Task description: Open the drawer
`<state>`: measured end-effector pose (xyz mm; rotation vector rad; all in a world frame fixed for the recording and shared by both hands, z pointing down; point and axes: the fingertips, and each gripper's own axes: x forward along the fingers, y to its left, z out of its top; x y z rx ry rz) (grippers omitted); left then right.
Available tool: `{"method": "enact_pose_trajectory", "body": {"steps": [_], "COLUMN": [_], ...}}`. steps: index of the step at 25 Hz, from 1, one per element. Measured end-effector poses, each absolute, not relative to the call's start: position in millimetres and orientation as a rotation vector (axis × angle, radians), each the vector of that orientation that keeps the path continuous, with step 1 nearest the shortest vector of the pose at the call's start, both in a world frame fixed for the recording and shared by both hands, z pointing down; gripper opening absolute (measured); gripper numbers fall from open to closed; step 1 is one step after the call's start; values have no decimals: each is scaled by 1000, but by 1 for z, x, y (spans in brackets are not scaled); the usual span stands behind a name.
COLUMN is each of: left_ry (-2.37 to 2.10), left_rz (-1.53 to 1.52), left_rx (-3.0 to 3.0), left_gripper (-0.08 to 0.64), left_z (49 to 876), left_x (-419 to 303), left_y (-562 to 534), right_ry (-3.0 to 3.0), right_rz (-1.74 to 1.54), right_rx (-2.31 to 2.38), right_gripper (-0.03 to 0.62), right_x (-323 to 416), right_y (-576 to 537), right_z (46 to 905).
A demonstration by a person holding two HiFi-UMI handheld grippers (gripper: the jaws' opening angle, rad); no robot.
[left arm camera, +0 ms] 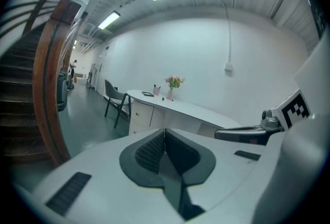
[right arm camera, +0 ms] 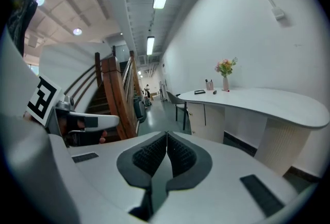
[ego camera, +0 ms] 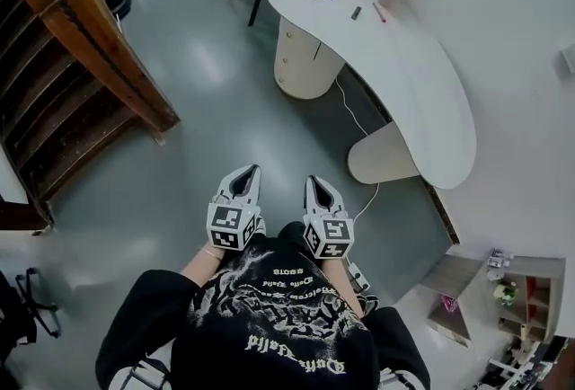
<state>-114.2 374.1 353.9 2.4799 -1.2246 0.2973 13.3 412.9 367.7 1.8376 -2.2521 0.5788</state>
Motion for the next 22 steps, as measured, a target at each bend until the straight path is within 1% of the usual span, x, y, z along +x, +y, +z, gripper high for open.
{"method": "enact_pose_trajectory", "body": {"steps": [5,9,15,22], "left_ry": [-1251,-1254,-1259,-1321], "left_rz": [241,267,309,323], "left_rx": [2420,2429,2444,2413], "left_gripper": [25,25,25,25], "left_z": [353,355,367,367], "left_x": [-126,-124,-108,-81], "left_y": [351,338,316,267], "right_ry": [-2293,-2309,-2332,-2382], "right_rz": [628,643,656,642], "right_rx": [1808,1811,1790,1672], "right_gripper": [28,28,28,28], "right_x": [9,15,28,51], "right_y": [395,374,343,276], "right_z": [367,366,376,382]}}
